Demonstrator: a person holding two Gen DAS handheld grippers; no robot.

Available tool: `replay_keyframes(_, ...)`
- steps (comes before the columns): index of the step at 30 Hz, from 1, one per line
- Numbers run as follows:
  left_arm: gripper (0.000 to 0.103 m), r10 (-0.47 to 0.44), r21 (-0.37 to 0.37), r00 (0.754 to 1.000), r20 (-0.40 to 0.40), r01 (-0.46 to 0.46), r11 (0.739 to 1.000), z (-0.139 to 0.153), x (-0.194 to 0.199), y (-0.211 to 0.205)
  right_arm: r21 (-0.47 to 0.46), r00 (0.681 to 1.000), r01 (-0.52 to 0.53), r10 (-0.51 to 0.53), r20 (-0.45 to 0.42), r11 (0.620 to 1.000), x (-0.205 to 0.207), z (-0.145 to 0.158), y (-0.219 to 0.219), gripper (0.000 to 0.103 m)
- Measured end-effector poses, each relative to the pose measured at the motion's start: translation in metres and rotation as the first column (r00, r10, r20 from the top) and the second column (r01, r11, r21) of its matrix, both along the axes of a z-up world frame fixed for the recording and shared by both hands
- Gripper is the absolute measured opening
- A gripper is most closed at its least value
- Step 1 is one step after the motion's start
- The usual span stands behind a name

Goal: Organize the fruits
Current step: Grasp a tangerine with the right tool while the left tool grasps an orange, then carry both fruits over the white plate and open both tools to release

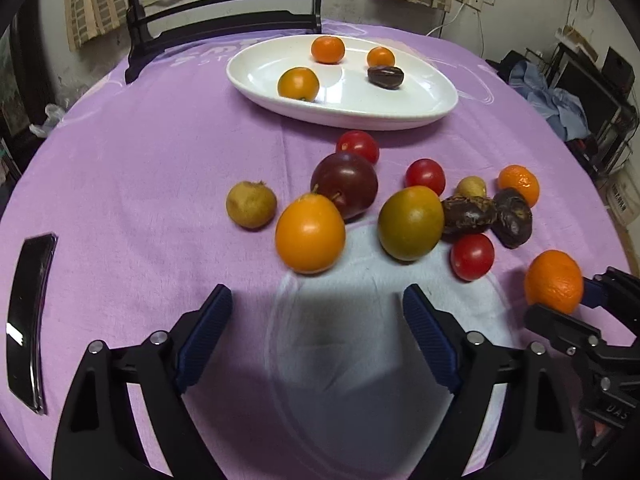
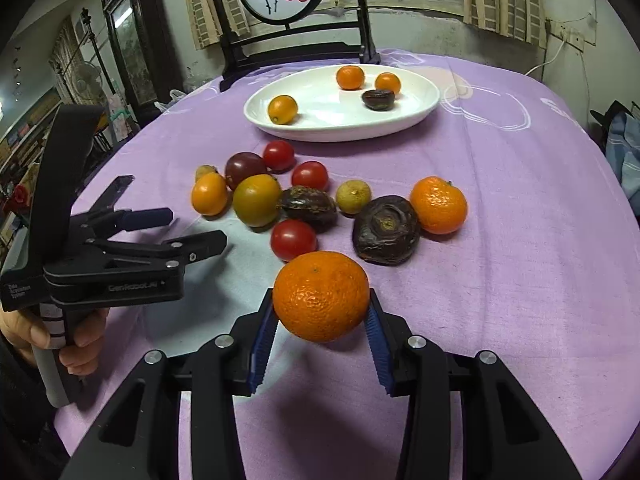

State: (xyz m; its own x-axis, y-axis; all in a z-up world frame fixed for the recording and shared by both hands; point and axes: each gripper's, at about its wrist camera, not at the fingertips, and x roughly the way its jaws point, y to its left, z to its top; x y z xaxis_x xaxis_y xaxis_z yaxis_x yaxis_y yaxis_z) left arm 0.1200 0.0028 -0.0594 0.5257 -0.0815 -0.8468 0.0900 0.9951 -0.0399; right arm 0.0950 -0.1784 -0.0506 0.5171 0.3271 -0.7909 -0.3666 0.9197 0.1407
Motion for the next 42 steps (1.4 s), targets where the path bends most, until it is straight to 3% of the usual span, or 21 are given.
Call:
replay_keyframes(8, 0.075, 0.024, 0.024, 0.999, -0.026, -0.023, 0.999, -0.001, 0.025, 0.001, -0.001, 1.000, 0.012, -0.012, -0.002, 1.000, 0.002, -0.002, -0.002, 0.044)
replay_keyframes(11, 0.067, 0.025, 0.030, 0.999, -0.024, -0.024, 0.999, 0.000, 0.033, 0.002, 0.002, 1.000, 0.017, -0.017, -0.004, 1.000, 0.002, -0.002, -0.003, 0.044)
replay_keyframes(13, 0.044, 0.020, 0.035, 1.000, -0.015, -0.020, 0.999, 0.001, 0.036, 0.002, -0.001, 1.000, 0.016, -0.016, -0.006, 1.000, 0.002, -0.003, -0.003, 0.044)
replay_keyframes(15, 0.035, 0.002, 0.009, 1.000, -0.016, -0.002, 1.000, 0.004, 0.035, 0.002, 0.000, 1.000, 0.014, -0.014, -0.005, 1.000, 0.001, -0.002, -0.003, 0.044)
replay_keyframes(25, 0.035, -0.008, -0.032, 1.000, -0.006, 0.007, 0.999, 0.020, -0.001, 0.015, 0.034, 0.999, 0.010, -0.011, 0.031, 0.999, -0.001, 0.004, -0.004, 0.044)
replay_keyframes(30, 0.035, -0.027, -0.051, 0.999, 0.041, 0.029, 0.998, 0.043, -0.014, 0.020, 0.042, 0.997, 0.049, -0.051, 0.050, 0.998, 0.002, 0.010, -0.008, 0.044)
replay_keyframes(37, 0.035, -0.074, -0.048, 0.992, 0.100, 0.079, 0.996, 0.075, -0.009, 0.019, 0.073, 0.993, 0.015, -0.024, 0.112, 0.997, 0.001, 0.046, 0.001, 0.044)
replay_keyframes(42, 0.035, -0.087, -0.039, 0.988, 0.127, 0.093, 0.995, 0.089, 0.012, 0.019, 0.045, 0.987, -0.013, 0.006, 0.160, 0.999, 0.023, 0.075, 0.012, 0.044)
